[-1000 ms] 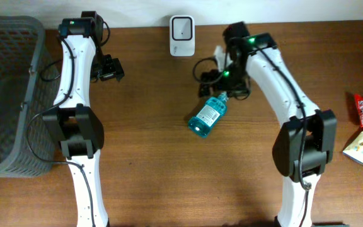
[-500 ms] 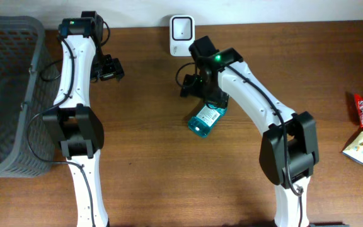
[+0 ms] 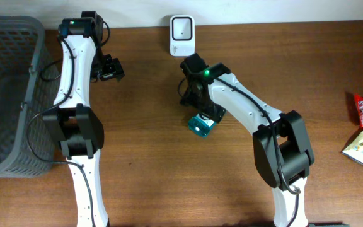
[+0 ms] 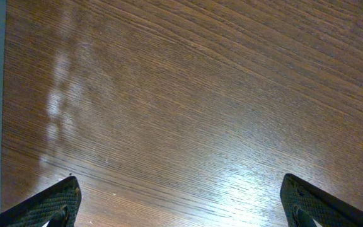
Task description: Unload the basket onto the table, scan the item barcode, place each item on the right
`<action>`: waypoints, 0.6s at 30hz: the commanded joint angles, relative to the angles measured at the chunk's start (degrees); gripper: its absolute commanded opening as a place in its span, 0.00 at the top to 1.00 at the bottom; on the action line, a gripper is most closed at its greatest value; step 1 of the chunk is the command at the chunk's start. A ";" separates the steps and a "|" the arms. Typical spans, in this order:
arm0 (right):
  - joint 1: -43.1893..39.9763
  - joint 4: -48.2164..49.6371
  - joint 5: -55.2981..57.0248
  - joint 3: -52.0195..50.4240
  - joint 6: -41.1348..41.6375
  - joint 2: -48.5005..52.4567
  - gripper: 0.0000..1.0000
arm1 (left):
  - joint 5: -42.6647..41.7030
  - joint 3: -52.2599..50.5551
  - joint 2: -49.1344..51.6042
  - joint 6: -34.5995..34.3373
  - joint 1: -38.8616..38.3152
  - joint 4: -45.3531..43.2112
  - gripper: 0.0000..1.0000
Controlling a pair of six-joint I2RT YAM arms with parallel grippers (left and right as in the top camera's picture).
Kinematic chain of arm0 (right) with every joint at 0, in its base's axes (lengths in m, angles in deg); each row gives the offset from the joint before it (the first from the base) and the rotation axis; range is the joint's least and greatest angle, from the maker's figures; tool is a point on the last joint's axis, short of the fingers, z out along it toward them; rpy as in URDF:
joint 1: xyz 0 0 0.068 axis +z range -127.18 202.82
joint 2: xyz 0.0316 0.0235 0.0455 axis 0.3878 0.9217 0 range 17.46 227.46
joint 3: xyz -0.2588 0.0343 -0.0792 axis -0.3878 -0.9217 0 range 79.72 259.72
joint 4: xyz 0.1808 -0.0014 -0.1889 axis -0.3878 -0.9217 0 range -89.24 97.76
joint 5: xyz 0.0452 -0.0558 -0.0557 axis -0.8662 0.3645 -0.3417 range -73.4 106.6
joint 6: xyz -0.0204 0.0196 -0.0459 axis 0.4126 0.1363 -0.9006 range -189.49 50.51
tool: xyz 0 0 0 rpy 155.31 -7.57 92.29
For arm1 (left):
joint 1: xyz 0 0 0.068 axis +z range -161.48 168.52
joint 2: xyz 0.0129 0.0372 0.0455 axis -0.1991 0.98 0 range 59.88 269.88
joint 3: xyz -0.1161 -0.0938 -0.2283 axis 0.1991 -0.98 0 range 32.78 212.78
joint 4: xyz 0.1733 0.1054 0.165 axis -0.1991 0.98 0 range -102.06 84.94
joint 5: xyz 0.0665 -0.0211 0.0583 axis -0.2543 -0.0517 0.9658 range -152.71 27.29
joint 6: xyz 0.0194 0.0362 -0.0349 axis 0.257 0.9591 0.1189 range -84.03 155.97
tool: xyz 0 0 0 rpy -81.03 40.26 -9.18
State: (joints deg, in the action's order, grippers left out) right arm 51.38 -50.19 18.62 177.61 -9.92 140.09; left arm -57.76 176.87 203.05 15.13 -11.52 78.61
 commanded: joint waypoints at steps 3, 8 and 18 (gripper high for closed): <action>0.31 1.49 3.50 -4.35 6.99 0.66 0.07 | 0.48 0.33 0.28 -0.57 0.22 0.09 0.01; 0.31 5.57 3.45 -8.09 6.95 0.66 0.12 | 0.48 0.33 0.28 -0.57 0.22 0.09 0.01; -0.15 3.08 3.23 -5.95 1.88 -0.26 0.27 | 0.48 0.33 0.28 -0.57 0.20 0.07 0.01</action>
State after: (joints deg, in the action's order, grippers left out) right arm 51.35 -45.58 20.67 169.91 -5.35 140.31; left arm -57.76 176.87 203.05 15.13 -11.52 78.61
